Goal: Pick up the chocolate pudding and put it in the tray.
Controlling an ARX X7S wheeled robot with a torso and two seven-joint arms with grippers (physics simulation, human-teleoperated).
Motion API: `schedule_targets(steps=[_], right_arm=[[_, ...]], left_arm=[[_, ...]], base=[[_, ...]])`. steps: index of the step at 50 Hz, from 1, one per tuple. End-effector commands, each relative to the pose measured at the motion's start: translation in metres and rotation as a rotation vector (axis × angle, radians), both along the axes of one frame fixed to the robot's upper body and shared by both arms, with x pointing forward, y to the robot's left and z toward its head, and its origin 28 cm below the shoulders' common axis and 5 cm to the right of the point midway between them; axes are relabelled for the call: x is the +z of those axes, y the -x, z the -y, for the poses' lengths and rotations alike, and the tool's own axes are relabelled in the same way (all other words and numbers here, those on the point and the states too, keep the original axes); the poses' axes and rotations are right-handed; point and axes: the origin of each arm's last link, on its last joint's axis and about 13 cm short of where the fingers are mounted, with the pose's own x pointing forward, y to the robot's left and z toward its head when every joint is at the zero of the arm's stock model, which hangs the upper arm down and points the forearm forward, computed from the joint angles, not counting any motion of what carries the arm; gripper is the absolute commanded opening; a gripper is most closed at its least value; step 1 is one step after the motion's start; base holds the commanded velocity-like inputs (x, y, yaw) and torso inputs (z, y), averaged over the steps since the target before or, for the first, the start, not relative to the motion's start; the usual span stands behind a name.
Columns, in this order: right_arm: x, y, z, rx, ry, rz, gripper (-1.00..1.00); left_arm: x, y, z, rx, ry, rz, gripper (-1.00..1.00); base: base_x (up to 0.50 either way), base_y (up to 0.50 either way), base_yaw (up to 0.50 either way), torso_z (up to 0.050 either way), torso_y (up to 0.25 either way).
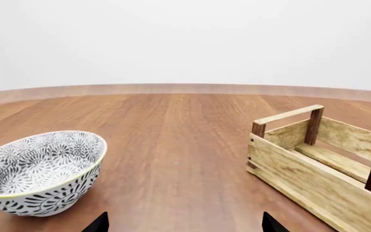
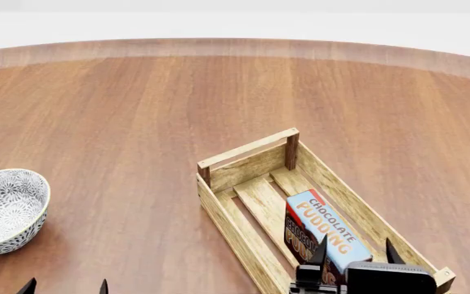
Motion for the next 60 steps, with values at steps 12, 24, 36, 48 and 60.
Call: schedule_targets(steps=[12,24,36,48,60], right_arm=[[0.041,0.025,-0.006,0.049,-0.027,0.119,1.0],[0.054,0.037,-0.009,0.066,-0.038,0.174,1.0],[0.074,0.059,-0.015,0.109,-0.063,0.251,1.0],[0.088,0.077,-0.018,0.129,-0.093,0.308,1.0],[0.09,0.086,-0.016,0.13,-0.121,0.328,1.0]], left_arm=[[0.003,0.001,0.001,-0.002,-0.003,0.01,1.0],[0.011,0.004,0.002,-0.004,-0.012,0.028,1.0],[0.024,0.01,0.003,-0.012,-0.025,0.067,1.0],[0.038,0.018,0.006,-0.026,-0.028,0.11,1.0],[0.039,0.021,0.007,-0.029,-0.026,0.126,1.0]], base=[[0.0,0.0,0.0,0.0,0.0],[0.0,0.0,0.0,0.0,0.0],[0.0,0.0,0.0,0.0,0.0],[0.0,0.0,0.0,0.0,0.0],[0.0,0.0,0.0,0.0,0.0]])
